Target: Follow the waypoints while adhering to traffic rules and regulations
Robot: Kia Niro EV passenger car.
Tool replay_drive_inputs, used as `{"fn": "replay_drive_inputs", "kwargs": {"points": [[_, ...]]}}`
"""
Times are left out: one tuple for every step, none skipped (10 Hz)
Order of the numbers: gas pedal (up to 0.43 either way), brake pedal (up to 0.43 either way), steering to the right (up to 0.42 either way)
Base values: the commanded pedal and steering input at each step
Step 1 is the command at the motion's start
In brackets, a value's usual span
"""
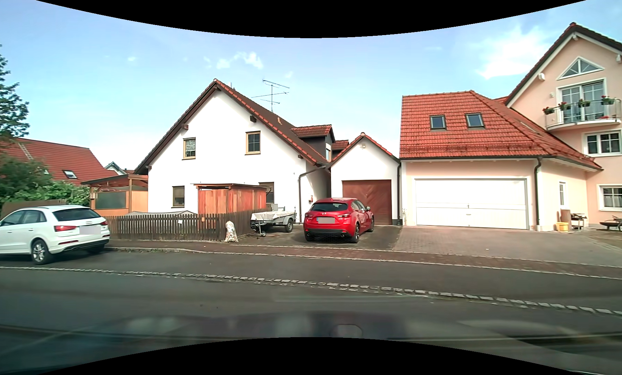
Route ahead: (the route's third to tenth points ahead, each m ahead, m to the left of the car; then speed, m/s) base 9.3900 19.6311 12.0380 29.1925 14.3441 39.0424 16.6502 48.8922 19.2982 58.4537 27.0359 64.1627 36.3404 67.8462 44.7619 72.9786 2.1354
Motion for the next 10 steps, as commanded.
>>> {"fn": "replay_drive_inputs", "kwargs": {"points": [[0.138, 0.0, -0.51], [0.138, 0.0, -0.52], [0.138, 0.0, -0.53], [0.13, 0.0, -0.544], [0.098, 0.0, -0.553], [0.087, 0.0, -0.558], [0.087, 0.0, -0.561], [0.087, 0.0, -0.563], [0.087, 0.0, -0.565], [0.087, 0.0, -0.565]]}}
